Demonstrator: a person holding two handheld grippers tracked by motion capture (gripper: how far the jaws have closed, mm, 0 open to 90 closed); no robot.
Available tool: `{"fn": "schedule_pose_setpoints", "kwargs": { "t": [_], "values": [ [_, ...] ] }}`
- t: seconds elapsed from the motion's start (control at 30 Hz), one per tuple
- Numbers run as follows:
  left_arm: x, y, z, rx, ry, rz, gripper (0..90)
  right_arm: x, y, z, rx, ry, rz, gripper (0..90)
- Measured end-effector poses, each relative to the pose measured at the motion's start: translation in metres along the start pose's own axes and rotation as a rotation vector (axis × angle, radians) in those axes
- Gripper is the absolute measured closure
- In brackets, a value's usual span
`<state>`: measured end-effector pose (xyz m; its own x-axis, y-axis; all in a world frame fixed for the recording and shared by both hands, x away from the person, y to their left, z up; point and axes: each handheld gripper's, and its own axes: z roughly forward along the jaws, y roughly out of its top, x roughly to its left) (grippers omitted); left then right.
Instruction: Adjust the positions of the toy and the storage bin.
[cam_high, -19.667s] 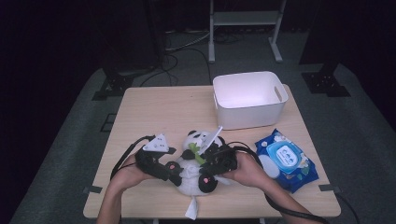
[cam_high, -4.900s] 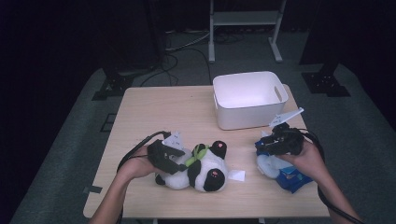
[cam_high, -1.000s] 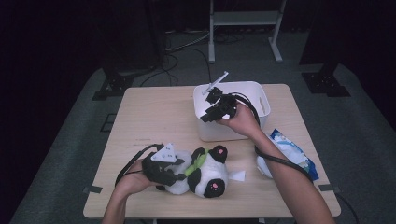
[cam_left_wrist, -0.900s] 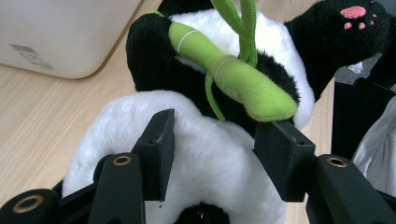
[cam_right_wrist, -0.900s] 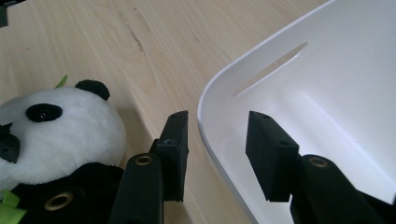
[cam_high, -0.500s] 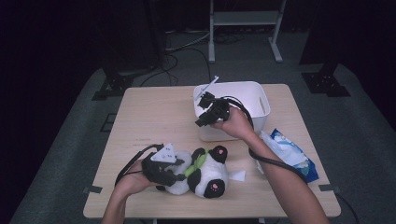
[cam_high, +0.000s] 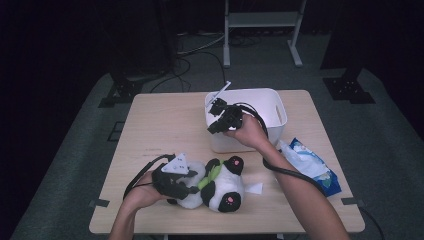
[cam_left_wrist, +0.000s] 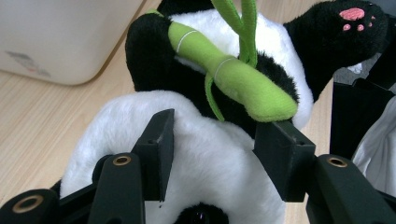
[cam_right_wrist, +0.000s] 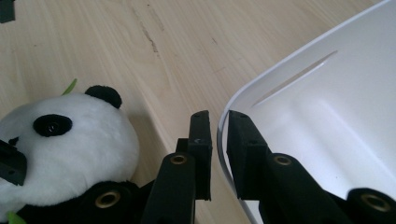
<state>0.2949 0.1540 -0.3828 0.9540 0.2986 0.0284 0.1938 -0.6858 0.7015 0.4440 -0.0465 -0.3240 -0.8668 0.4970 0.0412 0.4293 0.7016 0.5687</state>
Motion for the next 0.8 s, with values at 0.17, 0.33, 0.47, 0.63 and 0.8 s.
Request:
{"fn": "schedule_pose_setpoints", "kwargs": {
  "t": [0.17, 0.33, 0.47, 0.63, 0.8],
  "values": [
    [-0.001, 0.0, 0.0, -0.001, -0.002, 0.0, 47.1, 0.012, 0.01, 0.009, 0.006, 0.018, -0.024, 78.7],
    [-0.002, 0.001, 0.0, 0.001, -0.003, 0.002, 47.0, 0.024, 0.021, 0.015, 0.002, 0.029, -0.049, 78.7],
    [-0.003, 0.001, 0.001, -0.004, -0.01, -0.001, 46.9, 0.032, 0.028, 0.02, 0.004, 0.045, -0.069, 78.7],
    [-0.003, 0.002, 0.002, -0.008, -0.014, 0.003, 46.8, 0.037, 0.027, 0.016, -0.01, 0.042, -0.074, 67.6],
    [-0.005, 0.003, 0.004, -0.017, -0.016, -0.001, 46.9, 0.04, 0.015, -0.002, -0.069, 0.053, -0.077, 61.9]
  ]
}}
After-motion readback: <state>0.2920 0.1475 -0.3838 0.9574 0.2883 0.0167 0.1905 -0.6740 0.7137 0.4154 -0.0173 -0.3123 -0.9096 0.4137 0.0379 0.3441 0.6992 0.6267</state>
